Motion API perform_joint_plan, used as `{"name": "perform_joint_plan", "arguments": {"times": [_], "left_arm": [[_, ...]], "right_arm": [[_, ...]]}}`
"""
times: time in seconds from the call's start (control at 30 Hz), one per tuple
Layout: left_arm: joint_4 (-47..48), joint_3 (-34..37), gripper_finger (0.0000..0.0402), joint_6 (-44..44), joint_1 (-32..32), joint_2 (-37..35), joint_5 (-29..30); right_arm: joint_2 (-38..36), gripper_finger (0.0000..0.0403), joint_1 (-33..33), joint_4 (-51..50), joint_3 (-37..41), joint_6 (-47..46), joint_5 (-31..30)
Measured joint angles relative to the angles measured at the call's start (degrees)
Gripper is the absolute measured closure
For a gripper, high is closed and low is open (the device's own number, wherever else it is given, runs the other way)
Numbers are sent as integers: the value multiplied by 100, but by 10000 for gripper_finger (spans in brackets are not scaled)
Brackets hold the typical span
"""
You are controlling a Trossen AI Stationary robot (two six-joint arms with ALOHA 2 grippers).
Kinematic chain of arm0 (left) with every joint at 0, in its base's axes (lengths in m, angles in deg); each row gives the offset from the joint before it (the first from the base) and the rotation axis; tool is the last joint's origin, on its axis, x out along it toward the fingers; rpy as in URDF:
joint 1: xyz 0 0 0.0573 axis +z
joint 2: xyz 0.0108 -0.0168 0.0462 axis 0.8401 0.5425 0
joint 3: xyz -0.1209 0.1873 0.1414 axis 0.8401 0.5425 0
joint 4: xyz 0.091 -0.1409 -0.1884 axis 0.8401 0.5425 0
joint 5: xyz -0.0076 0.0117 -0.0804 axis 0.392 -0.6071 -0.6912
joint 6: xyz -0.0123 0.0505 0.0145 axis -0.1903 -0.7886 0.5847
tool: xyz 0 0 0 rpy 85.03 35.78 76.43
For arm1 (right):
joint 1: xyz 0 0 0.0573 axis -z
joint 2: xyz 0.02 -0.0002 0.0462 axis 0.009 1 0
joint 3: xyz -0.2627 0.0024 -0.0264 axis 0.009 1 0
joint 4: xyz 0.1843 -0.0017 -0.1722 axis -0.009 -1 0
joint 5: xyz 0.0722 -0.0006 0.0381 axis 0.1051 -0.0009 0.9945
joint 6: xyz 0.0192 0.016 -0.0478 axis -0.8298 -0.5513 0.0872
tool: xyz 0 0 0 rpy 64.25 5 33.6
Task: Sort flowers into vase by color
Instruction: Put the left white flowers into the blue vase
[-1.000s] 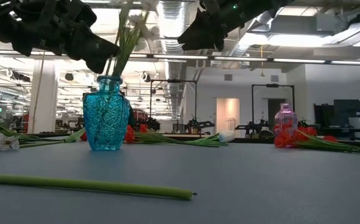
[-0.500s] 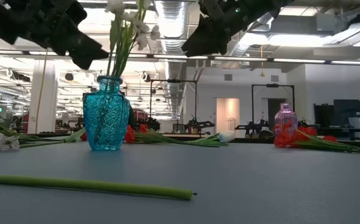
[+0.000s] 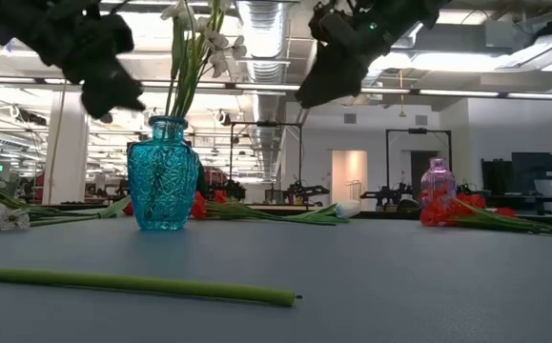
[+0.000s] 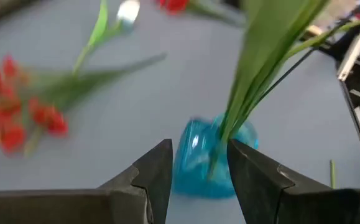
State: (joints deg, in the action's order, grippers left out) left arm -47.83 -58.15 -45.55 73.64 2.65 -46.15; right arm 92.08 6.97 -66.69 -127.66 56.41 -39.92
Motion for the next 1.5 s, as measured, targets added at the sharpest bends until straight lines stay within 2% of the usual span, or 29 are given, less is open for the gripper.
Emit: {"name": "perform_joint_plan", "arguments": {"times": [0.2, 0.53, 0.67, 0.8, 0.87, 0.97, 1.17, 1.23, 1.33, 1.5], "left_arm": [[788, -2, 260, 597, -181, -8, -47], [1008, 172, 260, 909, -1170, -15, 570], [1433, 210, 260, 1669, -1500, -20, 1153], [2219, 10, 260, 2032, -1519, -15, 1654], [2473, -170, 260, 2057, -1385, 32, 1943], [2790, -547, 260, 1755, -1014, 263, 2031], [3569, -1167, 260, 1083, 259, 1251, 2353], [3637, -1164, 260, 900, 668, 1600, 2215], [3576, -1047, 260, 697, 1113, 2070, 1701], [3267, -1038, 260, 683, 1507, 2738, 1666]], "right_arm": [[95, 188, 0, 25, -9, -23, -20], [958, 188, -218, 131, 0, -482, 12], [1060, 188, -385, 113, -2, -735, -55], [1058, 188, -468, 243, -2, -908, -475], [1058, 188, -516, 381, -2, -917, -613], [1049, 188, -556, 499, -2, -879, -617], [1049, 188, -699, 457, -2, -589, -623], [1049, 188, -775, 442, -2, -437, -622], [1049, 188, -894, 410, -2, -203, -620], [1049, 188, -1059, 351, -2, 219, -620]]}}
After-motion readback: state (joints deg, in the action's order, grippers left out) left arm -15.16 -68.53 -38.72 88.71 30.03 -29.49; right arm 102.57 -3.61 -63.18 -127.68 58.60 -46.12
